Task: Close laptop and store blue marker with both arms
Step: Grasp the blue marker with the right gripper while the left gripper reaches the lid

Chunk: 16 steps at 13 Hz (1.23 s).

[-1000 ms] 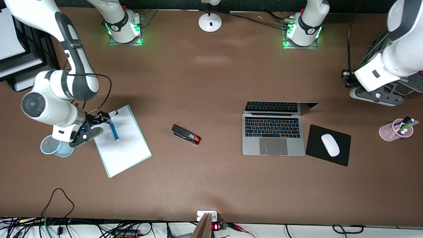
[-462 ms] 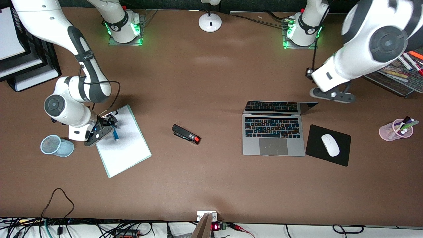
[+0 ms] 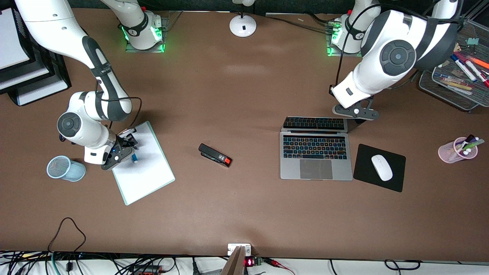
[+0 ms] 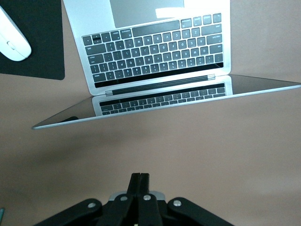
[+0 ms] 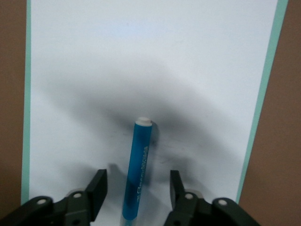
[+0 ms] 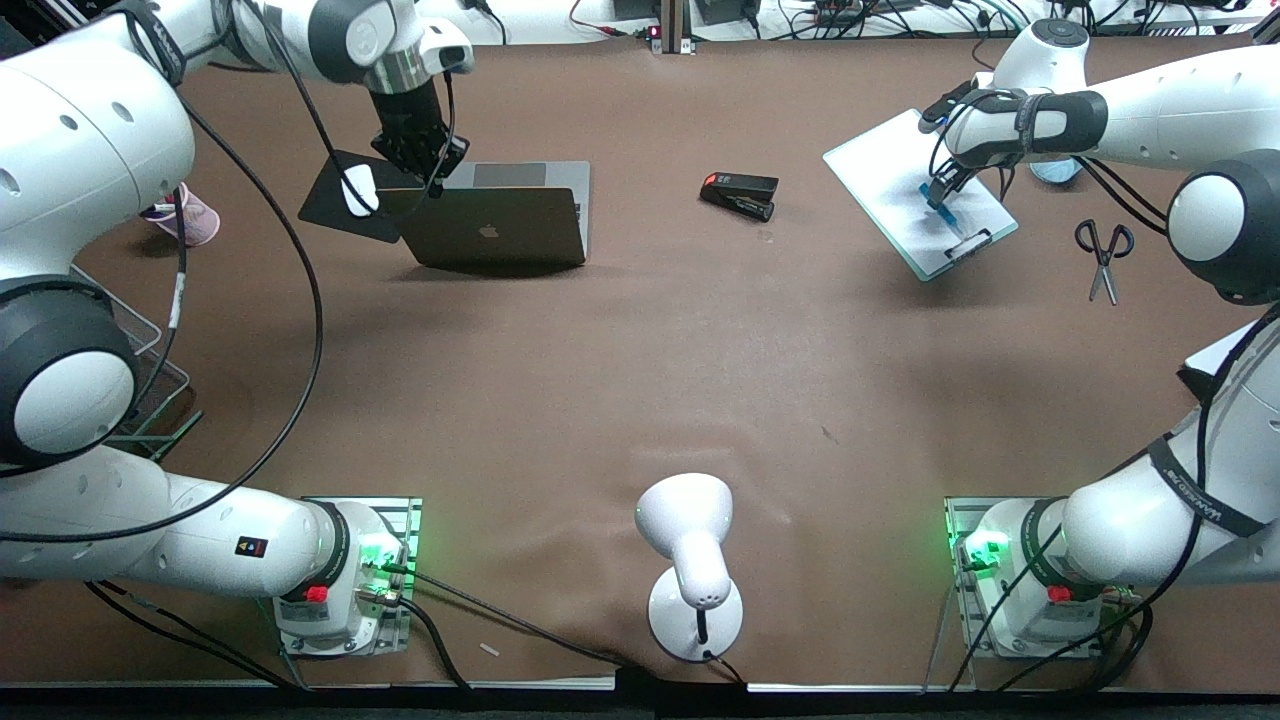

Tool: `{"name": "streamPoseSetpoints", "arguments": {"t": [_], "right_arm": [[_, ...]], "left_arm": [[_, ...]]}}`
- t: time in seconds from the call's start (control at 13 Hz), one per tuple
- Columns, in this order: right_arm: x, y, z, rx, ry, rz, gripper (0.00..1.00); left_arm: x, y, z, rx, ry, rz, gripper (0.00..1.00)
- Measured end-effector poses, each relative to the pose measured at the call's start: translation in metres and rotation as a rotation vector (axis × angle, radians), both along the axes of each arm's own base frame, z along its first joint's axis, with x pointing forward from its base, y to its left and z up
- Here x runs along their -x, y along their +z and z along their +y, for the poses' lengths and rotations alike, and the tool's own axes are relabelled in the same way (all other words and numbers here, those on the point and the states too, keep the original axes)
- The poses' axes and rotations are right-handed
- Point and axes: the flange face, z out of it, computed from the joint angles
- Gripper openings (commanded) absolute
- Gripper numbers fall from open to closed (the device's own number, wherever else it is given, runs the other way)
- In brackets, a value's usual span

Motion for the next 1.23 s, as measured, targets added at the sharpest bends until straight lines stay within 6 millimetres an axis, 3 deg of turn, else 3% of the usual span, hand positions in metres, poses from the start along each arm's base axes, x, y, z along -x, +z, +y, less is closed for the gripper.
{"name": "streamPoseSetpoints", "arguments": {"t": [0.38, 0.69, 0.85, 1.08, 1.23], "right_arm": [[0.000, -0.003, 0.010, -0.003, 0.016, 0.000, 0.48], [-0.001, -0.016, 0.010, -0.004, 0.017, -0.009, 0.44], [-0.002, -0.017, 0.010, -0.004, 0.017, -0.010, 0.33], [-0.004, -0.018, 0.010, -0.004, 0.016, -0.012, 0.00], [-0.008, -0.016, 0.010, -0.004, 0.015, -0.019, 0.00]], "left_arm": [[0.012, -0.044, 0.005, 0.026, 0.009, -0.101, 0.00], [0.012, -0.061, 0.003, 0.048, 0.010, -0.166, 0.00], [0.009, -0.063, 0.001, 0.057, 0.010, -0.187, 0.00], [0.005, -0.068, -0.001, 0.065, 0.009, -0.203, 0.00], [0.006, -0.069, -0.007, 0.073, 0.003, -0.209, 0.00]]}}
